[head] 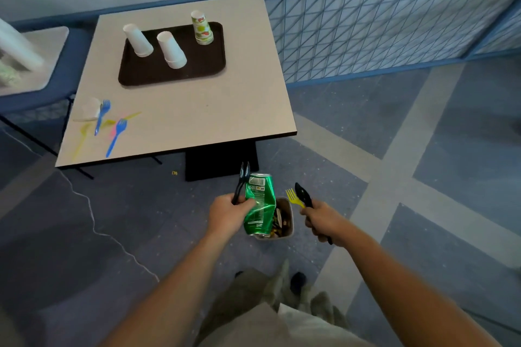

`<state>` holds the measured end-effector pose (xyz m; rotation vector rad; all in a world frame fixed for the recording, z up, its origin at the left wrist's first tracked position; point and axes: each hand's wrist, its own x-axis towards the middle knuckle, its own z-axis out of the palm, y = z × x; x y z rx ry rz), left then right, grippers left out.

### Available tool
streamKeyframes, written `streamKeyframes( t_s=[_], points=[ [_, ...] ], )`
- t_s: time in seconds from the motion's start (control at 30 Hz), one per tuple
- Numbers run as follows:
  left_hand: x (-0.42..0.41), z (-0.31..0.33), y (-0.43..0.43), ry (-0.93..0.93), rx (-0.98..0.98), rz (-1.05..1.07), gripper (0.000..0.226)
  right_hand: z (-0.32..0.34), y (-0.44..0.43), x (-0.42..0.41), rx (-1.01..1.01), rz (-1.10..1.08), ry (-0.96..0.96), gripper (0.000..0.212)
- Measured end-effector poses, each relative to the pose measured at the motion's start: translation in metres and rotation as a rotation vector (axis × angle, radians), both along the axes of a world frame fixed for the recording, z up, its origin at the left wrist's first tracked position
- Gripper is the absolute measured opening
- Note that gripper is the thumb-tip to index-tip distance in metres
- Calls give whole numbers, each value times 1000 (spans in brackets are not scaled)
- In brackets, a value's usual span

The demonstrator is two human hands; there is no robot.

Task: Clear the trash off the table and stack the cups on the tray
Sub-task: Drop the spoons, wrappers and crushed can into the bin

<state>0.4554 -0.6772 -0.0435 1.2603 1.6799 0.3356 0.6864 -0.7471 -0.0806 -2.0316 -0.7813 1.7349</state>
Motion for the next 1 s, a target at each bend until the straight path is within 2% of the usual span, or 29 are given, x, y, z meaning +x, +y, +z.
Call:
streamKeyframes(
  t_s=[0.2, 0.43, 0.7, 0.83, 1.0],
  points=[
    [25, -59, 15, 108, -129, -76, 28, -62, 9, 4, -93, -97, 40, 12],
    [41, -189, 42, 250, -248, -229, 39, -198, 25, -9, -139, -92, 25, 21],
    [53, -343, 60, 380, -308, -384, 35, -351, 49, -20, -189, -9, -99, 24],
    [62, -391, 61, 392, -320, -401, 39, -400, 60, -24, -219, 22, -126, 22],
    [72, -427, 61, 396, -353, -419, 60, -428, 62, -30, -162, -11, -129, 43]
  ],
)
